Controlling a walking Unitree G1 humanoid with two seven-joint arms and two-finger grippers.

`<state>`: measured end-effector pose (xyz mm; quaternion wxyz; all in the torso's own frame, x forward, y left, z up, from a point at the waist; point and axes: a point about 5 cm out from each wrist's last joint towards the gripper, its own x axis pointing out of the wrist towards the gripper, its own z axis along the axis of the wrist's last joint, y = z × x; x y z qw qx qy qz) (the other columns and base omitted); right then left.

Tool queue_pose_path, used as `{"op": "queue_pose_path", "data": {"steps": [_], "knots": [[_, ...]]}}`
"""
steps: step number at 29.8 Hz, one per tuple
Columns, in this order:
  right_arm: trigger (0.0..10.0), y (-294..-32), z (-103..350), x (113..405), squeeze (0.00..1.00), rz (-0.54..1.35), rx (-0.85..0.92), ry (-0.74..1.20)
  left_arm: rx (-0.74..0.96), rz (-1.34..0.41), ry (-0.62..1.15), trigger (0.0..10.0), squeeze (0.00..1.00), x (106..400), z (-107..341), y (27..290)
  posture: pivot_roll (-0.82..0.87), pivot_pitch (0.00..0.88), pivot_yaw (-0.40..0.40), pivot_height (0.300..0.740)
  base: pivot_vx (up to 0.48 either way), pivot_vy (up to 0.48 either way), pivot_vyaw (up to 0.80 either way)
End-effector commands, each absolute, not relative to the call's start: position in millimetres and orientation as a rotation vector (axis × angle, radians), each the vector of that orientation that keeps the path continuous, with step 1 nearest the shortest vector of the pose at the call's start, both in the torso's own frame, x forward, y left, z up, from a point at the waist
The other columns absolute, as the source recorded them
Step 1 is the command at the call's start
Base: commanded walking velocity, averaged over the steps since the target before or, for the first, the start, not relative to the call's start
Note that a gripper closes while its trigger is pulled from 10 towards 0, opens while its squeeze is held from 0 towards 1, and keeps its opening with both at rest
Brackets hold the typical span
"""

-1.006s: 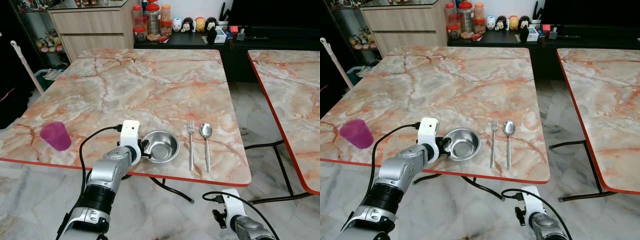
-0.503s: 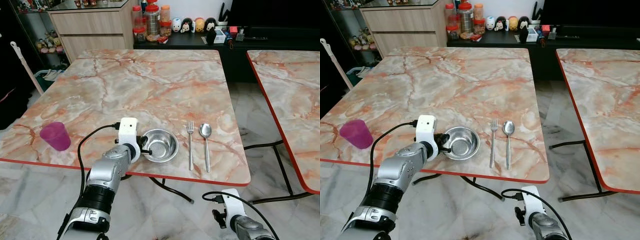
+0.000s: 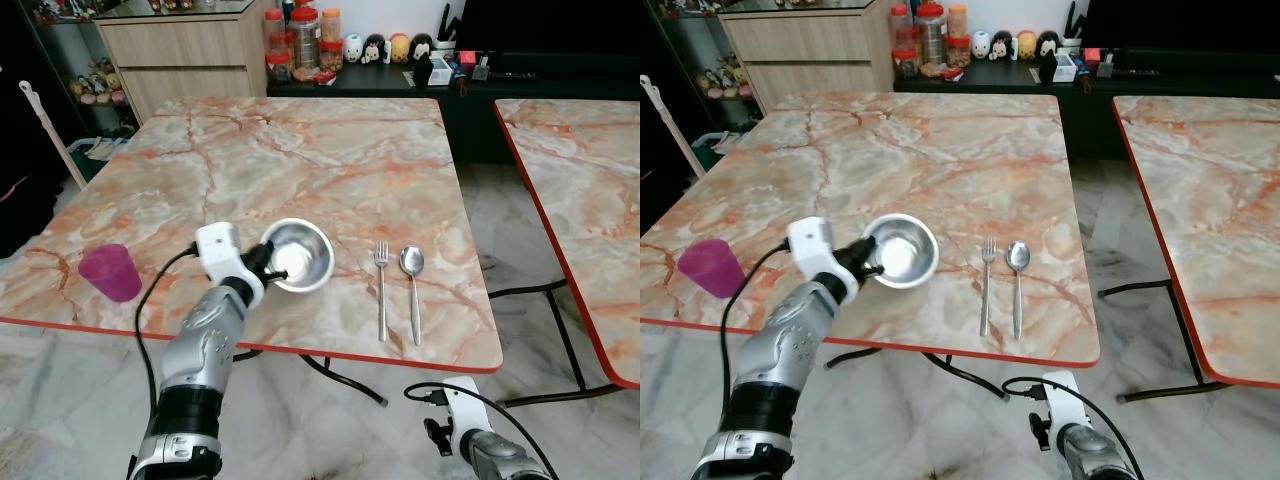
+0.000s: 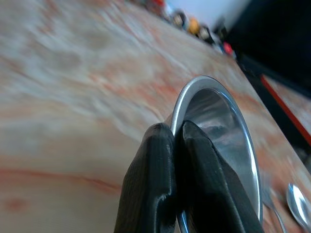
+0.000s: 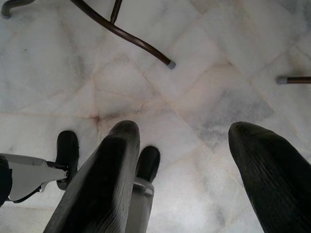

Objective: Setting the table

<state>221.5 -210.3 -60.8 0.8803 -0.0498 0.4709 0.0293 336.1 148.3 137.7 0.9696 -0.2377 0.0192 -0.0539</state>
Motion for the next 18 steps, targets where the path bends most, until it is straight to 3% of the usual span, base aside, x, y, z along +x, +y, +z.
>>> {"op": "queue_pose_path", "data": {"steps": [1, 2, 3, 4, 5, 6, 18], "knots": [[10.0, -208.0, -58.5, 225.9, 0.0, 0.063, -0.094, 0.964, -0.48, -0.094, -0.006, 0.0, 0.0, 334.5, 143.4, 153.6, 0.02, 0.013, 0.047, 0.74, 0.0, 0.0, 0.0], [10.0, -207.8, -58.4, 226.2, 0.0, 0.064, -0.094, 0.963, -0.482, -0.085, -0.042, 0.6, 0.0, 329.4, 144.1, 159.7, 0.03, 0.011, 0.046, 0.74, 0.0, 0.0, 0.0], [10.0, -207.6, -58.2, 226.5, 0.0, 0.065, -0.093, 0.962, -0.48, -0.073, -0.072, 2.3, 0.0, 324.1, 144.7, 165.5, 0.03, 0.011, 0.046, 0.74, 0.0, 0.0, 0.0], [10.0, -207.5, -58.1, 226.7, 0.0, 0.065, -0.093, 0.961, -0.482, -0.062, -0.104, 6.4, 0.0, 318.5, 145.5, 171.2, 0.03, 0.009, 0.045, 0.74, 0.0, 0.0, 0.0], [10.0, -207.3, -58.0, 227.0, 0.0, 0.066, -0.092, 0.96, -0.484, -0.055, -0.125, 6.4, 0.0, 315.0, 146.1, 174.6, 0.03, 0.009, 0.045, 0.74, 0.0, 0.0, 0.0], [10.0, -207.2, -57.8, 227.2, 0.0, 0.066, -0.09, 0.958, -0.486, -0.035, -0.15, 10.0, 0.0, 308.5, 146.5, 180.7, 0.03, 0.009, 0.045, 0.74, 0.0, 0.0, 0.0], [10.0, -207.2, -57.7, 227.2, 0.0, 0.07, -0.085, 0.953, -0.425, 0.107, -0.232, 10.0, 0.0, 253.5, 144.1, 219.8, 0.06, 0.011, 0.035, 0.74, 0.0, 0.0, 0.0]]}}
